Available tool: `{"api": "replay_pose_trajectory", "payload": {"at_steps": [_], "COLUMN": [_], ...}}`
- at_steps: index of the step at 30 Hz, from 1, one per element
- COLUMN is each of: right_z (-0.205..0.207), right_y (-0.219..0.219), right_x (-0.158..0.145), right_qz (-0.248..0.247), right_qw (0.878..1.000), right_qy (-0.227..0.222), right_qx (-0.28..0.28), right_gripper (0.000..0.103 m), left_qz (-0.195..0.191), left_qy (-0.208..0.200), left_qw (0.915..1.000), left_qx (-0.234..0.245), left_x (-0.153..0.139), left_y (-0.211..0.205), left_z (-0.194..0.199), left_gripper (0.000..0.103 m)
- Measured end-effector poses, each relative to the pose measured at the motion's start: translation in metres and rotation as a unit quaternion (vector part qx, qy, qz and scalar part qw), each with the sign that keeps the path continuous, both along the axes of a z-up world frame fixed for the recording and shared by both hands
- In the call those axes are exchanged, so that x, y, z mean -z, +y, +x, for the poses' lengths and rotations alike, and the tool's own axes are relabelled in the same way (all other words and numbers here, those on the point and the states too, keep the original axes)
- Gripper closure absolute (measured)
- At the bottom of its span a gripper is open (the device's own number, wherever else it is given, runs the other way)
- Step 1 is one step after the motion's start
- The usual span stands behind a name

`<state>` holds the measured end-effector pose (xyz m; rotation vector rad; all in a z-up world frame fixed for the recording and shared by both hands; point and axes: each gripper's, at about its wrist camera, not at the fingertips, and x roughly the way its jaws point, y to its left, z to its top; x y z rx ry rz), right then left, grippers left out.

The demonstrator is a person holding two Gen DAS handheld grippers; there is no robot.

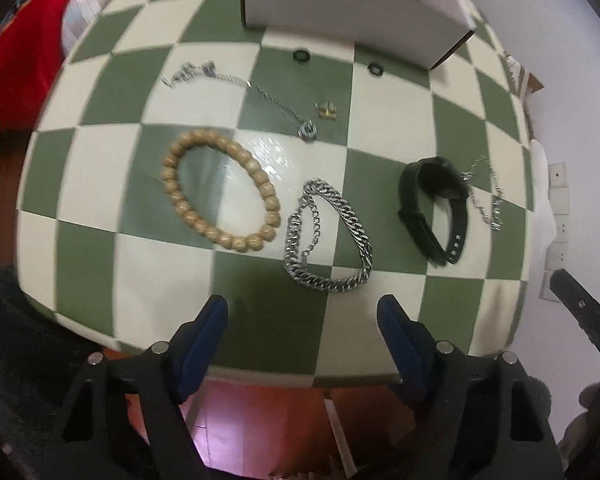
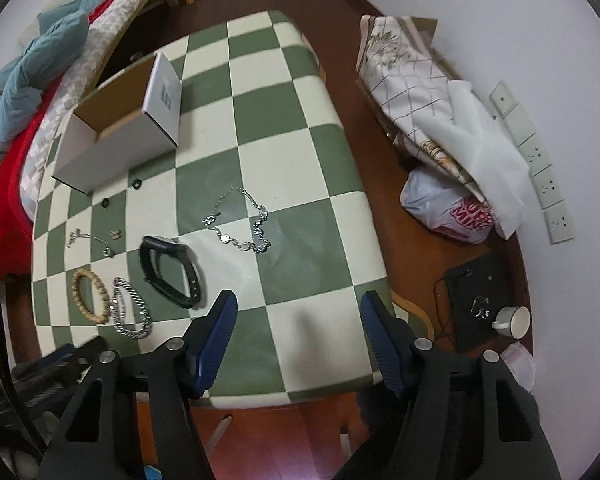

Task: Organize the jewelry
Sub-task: 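Grasp the silver chain bracelet with the left tool while the right tool grasps the silver necklace, then carry the chain bracelet with the left tool while the right tool carries the necklace to the box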

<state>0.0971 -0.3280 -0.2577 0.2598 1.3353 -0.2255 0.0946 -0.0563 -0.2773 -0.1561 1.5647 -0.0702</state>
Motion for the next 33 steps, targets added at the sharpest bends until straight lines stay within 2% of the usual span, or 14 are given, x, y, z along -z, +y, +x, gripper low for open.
{"api": "replay_pose_trajectory", "payload": {"at_steps": [3,5,8,10,11,12,20,21,24,26,27,28,29,33], "right_z": [0.003,0.004,0.006,0.009,0.01,0.011,0.036,0.041,0.051,0.054,0.053,0.051,0.049,0.039], "right_y": [-0.004,-0.005,-0.007,-0.008,-0.008,-0.008,-0.003,-0.001,0.01,0.022,0.027,0.032,0.035,0.036], "right_x": [0.01,0.017,0.022,0.025,0.026,0.028,0.042,0.045,0.056,0.066,0.066,0.066,0.066,0.063], "right_qz": [0.008,0.007,0.007,0.009,0.009,0.011,0.012,0.009,-0.005,-0.009,-0.026,-0.027,-0.023,-0.027], "right_qw": [1.0,1.0,1.0,1.0,1.0,1.0,1.0,1.0,0.999,0.998,0.997,0.997,0.996,0.997], "right_qy": [0.003,0.005,0.005,0.003,0.003,0.003,-0.011,-0.013,-0.006,0.008,-0.002,-0.01,-0.011,-0.007], "right_qx": [0.001,-0.002,-0.007,-0.009,-0.011,-0.013,-0.021,-0.023,-0.039,-0.059,-0.066,-0.078,-0.082,-0.076], "right_gripper": [0.037,0.037,0.037,0.037,0.037,0.037,0.038,0.039,0.049,0.067,0.068,0.084,0.091,0.092], "left_qz": [0.003,-0.012,0.01,0.036,0.056,0.062,0.079,0.081,0.083,0.084,0.09,0.09,0.088,0.084], "left_qy": [0.0,0.003,-0.028,-0.051,-0.061,-0.066,-0.071,-0.073,-0.07,-0.071,-0.065,-0.066,-0.065,-0.069], "left_qw": [0.9999,0.9995,0.9993,0.998,0.9966,0.9959,0.9938,0.9936,0.9936,0.9935,0.9934,0.9933,0.9935,0.9934], "left_qx": [-0.014,-0.031,-0.025,-0.012,-0.002,0.007,0.03,0.03,0.03,0.031,0.031,0.031,0.031,0.035], "left_x": [0.009,0.014,0.011,0.007,0.005,0.004,0.0,-0.001,0.001,0.0,-0.001,-0.002,-0.003,-0.01], "left_y": [-0.003,-0.002,-0.006,-0.009,-0.01,-0.01,0.012,0.015,0.028,0.035,0.037,0.04,0.039,0.037], "left_z": [0.002,0.004,0.007,0.007,0.007,0.006,-0.004,-0.005,-0.008,-0.012,-0.013,-0.016,-0.02,-0.023], "left_gripper": [0.029,0.029,0.039,0.061,0.084,0.096,0.097,0.1,0.102,0.102,0.102,0.102,0.102,0.102]}}
